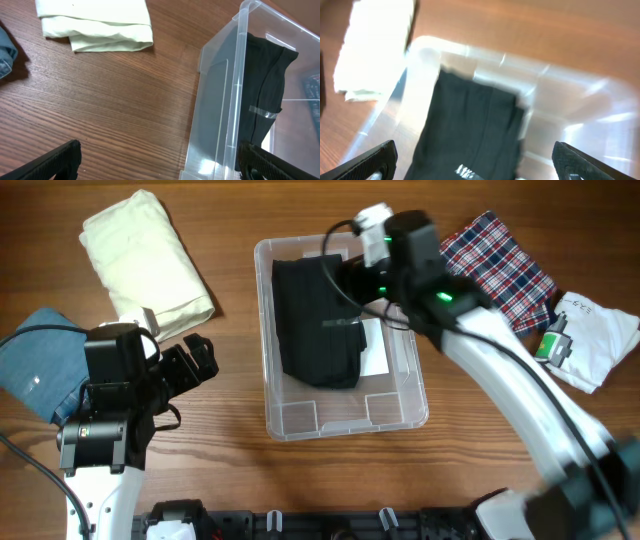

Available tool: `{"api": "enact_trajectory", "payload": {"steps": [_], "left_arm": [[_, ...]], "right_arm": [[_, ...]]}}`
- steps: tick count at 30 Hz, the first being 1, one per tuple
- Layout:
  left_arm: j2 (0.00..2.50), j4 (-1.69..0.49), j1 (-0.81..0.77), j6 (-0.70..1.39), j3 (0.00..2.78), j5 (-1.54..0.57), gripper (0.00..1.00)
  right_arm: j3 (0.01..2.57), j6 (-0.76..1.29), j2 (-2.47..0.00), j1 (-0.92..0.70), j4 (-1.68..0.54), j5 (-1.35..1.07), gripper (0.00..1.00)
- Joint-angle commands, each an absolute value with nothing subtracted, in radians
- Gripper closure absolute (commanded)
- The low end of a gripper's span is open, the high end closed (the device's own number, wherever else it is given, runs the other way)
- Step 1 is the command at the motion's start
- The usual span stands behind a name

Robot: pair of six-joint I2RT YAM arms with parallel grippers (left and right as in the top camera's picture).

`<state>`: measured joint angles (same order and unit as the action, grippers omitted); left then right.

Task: Pack container
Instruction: 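Carry the black garment into the container and release it, then grasp the red plaid shirt with the right gripper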

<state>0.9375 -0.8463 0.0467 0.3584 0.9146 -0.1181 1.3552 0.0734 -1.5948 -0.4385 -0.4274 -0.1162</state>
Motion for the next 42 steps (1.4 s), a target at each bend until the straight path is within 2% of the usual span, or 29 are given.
{"api": "enact_trajectory", "payload": {"steps": [1,4,5,7,9,10,14,17,19,23,28,34,37,42], "left_arm": [[0.931,-0.847,0.041,0.368,0.934,-0.130,0.00],[0.931,-0.847,0.041,0.368,0.934,-0.130,0.00],[0.931,-0.847,0.041,0.368,0.934,-0.130,0.00],[0.931,-0.847,0.041,0.368,0.934,-0.130,0.00],[0.931,-0.847,0.041,0.368,0.934,-0.130,0.00],[0.931,-0.847,0.041,0.368,0.934,-0.130,0.00],[0.931,-0.847,0.041,0.368,0.934,-0.130,0.00],[0.931,-0.848,0.041,0.368,0.934,-0.130,0.00],[0.931,-0.850,0.041,0.368,0.934,-0.130,0.00],[0.931,-0.849,0.041,0.368,0.934,-0.130,0.00],[0.931,-0.845,0.041,0.368,0.934,-0.130,0.00],[0.931,-0.838,0.041,0.368,0.934,-0.130,0.00],[0.931,-0.838,0.041,0.368,0.934,-0.130,0.00],[0.931,-0.838,0.041,0.368,0.934,-0.130,0.00]], "right_arm": [[1.384,0.036,-1.384,-0.377,-0.436,0.138,0.00],[1.384,0.153,-1.352,-0.202,-0.516,0.155,0.00],[1.382,0.212,-1.373,-0.098,-0.567,0.119,0.00],[1.382,0.142,-1.444,0.040,-0.613,0.023,0.00],[1.382,-0.039,-1.546,0.103,-0.654,0.022,0.00],[1.382,-0.147,-1.600,0.111,-0.672,0.047,0.00],[1.382,-0.342,-1.798,0.098,-0.623,0.131,0.00],[1.382,-0.339,-1.923,0.093,-0.545,0.355,0.00],[1.382,-0.359,-1.972,0.089,-0.511,0.402,0.00],[1.382,-0.498,-2.054,0.085,-0.479,0.405,0.00],[1.382,-0.559,-2.063,0.039,-0.421,0.403,0.00],[1.382,-0.577,-2.061,-0.017,-0.420,0.383,0.00],[1.382,-0.577,-2.060,-0.022,-0.445,0.297,0.00],[1.382,-0.576,-2.061,-0.012,-0.402,0.298,0.00]]}}
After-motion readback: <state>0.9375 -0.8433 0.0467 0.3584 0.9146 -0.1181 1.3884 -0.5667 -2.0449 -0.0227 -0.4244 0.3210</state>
